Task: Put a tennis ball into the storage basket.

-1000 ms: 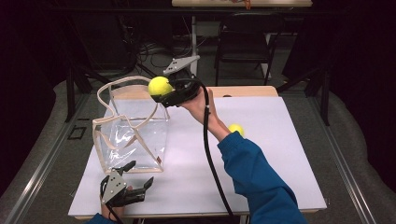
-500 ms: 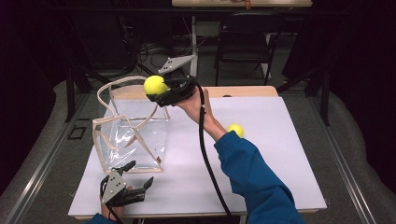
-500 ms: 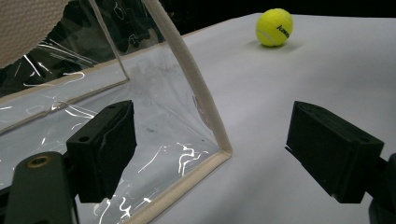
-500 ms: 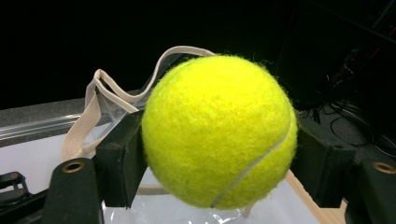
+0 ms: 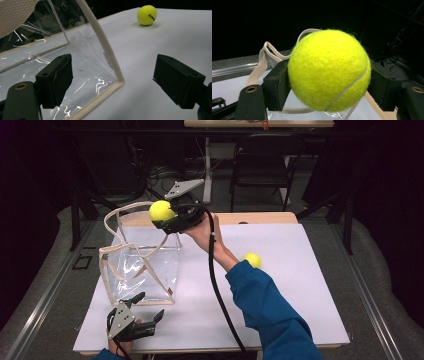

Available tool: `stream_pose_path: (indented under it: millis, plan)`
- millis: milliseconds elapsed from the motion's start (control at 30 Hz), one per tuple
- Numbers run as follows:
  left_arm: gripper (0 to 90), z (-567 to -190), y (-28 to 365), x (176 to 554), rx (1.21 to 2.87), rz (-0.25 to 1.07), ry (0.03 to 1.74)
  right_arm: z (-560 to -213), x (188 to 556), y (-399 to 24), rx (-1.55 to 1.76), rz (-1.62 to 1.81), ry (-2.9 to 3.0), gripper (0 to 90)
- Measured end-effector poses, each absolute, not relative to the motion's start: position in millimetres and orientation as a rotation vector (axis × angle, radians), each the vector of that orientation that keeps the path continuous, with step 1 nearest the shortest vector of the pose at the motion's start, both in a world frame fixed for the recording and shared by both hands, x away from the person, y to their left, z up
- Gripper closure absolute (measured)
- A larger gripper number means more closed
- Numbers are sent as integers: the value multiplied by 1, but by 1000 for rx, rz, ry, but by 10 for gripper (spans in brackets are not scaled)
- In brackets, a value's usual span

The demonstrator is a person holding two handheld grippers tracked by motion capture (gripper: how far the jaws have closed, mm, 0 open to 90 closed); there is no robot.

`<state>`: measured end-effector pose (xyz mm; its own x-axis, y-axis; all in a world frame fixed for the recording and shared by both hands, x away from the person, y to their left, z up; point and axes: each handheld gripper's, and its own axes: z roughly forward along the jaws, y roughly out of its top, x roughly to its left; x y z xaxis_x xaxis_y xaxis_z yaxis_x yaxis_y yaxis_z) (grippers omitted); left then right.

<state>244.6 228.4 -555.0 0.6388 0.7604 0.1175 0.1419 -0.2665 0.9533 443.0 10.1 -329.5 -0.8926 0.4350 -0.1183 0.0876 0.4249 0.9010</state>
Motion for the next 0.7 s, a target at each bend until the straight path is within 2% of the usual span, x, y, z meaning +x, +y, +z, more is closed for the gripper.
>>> stream_pose_path:
  millis: [700]
  plan:
    - [157,-555,229,244,1766,709,728,-327,446,26,445,1453,2361,262]
